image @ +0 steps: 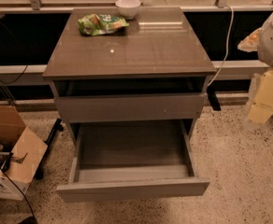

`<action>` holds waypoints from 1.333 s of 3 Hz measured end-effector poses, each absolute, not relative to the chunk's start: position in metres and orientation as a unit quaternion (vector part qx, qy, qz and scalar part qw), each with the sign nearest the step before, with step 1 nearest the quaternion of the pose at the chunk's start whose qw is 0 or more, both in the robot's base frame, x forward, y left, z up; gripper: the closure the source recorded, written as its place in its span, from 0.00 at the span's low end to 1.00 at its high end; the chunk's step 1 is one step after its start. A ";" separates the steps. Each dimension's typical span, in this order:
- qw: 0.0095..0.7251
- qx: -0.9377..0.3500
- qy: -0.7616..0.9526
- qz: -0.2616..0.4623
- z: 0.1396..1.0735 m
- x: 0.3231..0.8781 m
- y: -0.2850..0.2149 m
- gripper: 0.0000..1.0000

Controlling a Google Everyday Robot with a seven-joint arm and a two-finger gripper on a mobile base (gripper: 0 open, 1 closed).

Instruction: Close middle drawer

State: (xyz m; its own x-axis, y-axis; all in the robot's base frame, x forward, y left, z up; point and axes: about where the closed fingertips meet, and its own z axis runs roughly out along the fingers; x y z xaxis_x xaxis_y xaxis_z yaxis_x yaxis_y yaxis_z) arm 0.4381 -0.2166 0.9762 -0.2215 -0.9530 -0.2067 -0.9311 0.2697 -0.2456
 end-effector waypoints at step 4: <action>0.176 -0.626 0.759 0.031 0.892 0.436 -0.189 0.72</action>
Offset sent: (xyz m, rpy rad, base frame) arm 0.0000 0.0000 0.0000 0.0000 0.0000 0.0000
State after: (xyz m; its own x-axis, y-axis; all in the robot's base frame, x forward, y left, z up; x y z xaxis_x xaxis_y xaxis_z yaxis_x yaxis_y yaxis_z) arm 0.4364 -0.1886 0.8918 -0.1540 -0.9395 -0.3059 -0.9613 0.2140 -0.1734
